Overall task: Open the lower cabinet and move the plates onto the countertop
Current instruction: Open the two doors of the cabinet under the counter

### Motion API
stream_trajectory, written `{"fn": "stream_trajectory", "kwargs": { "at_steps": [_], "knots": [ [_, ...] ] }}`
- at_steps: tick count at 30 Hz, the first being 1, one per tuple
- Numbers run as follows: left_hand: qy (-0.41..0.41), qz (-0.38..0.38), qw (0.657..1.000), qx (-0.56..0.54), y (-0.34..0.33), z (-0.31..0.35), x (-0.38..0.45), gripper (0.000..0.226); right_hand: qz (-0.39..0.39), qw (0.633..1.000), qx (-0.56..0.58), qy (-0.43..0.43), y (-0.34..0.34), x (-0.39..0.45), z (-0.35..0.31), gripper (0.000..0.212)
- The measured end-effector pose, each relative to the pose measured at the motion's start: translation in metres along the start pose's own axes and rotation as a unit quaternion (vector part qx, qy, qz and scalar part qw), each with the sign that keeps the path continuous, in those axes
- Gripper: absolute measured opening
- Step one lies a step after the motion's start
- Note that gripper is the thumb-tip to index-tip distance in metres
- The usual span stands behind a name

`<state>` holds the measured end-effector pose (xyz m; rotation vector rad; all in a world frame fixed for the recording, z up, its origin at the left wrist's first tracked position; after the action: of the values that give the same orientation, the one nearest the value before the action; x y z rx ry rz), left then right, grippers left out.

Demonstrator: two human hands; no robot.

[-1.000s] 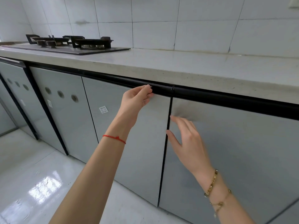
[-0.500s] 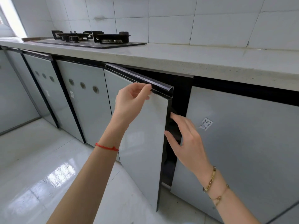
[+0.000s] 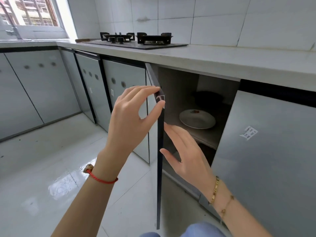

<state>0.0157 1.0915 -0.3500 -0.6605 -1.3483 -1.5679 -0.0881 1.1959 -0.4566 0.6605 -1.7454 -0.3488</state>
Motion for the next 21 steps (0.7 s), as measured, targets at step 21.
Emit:
{"fn": "stream_trajectory", "kwargs": {
  "at_steps": [21],
  "knots": [
    [0.046, 0.041, 0.968, 0.243, 0.096, -0.142, -0.006, 0.025, -0.099, 0.977, 0.130, 0.136, -0.169, 0.091, -0.063, 0.067]
  ]
}}
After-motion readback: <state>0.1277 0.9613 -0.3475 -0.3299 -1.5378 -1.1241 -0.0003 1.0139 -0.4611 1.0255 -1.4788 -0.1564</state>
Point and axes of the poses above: each hand's wrist, its own x-axis towards the middle knuckle, its own y-axis out of the back of the hand, z = x × y, the point moved 6 cm from there along x, towards the middle knuckle, and after that the axes turned 9 degrees about x, right-handed, at the moved point
